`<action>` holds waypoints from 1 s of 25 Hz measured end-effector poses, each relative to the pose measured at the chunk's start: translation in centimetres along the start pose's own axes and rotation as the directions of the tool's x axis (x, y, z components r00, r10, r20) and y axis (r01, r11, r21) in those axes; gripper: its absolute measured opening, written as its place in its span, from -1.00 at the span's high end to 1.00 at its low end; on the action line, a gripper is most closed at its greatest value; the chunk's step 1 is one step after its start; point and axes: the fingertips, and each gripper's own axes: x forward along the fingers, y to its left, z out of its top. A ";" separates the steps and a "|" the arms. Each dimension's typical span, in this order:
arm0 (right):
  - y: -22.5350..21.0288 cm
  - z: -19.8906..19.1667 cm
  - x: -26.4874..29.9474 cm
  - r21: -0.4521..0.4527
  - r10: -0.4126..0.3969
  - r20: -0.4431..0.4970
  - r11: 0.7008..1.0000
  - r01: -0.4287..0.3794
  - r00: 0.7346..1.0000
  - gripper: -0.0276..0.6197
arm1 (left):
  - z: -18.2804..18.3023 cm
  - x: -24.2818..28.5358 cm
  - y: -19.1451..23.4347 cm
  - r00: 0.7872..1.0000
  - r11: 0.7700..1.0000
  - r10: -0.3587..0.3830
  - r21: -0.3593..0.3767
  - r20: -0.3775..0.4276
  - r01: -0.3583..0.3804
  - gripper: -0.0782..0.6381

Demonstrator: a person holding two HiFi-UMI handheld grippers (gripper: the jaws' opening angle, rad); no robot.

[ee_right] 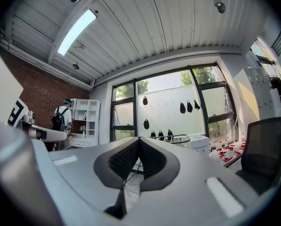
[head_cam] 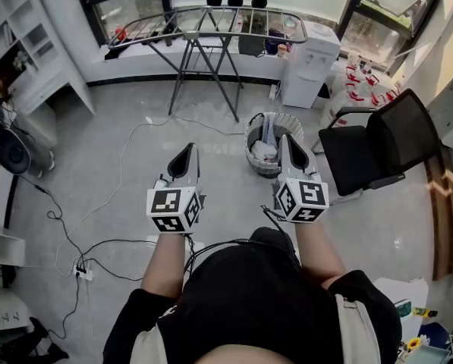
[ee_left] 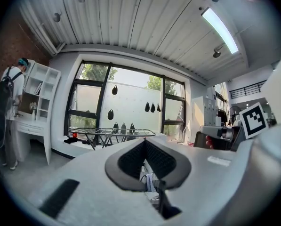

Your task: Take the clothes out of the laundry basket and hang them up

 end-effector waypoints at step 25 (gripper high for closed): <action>-12.1 -3.4 21.6 0.020 -0.001 0.002 1.000 0.001 1.000 0.87 | 0.4 23.9 4.7 1.000 0.998 0.018 0.060 -0.017 -0.017 0.76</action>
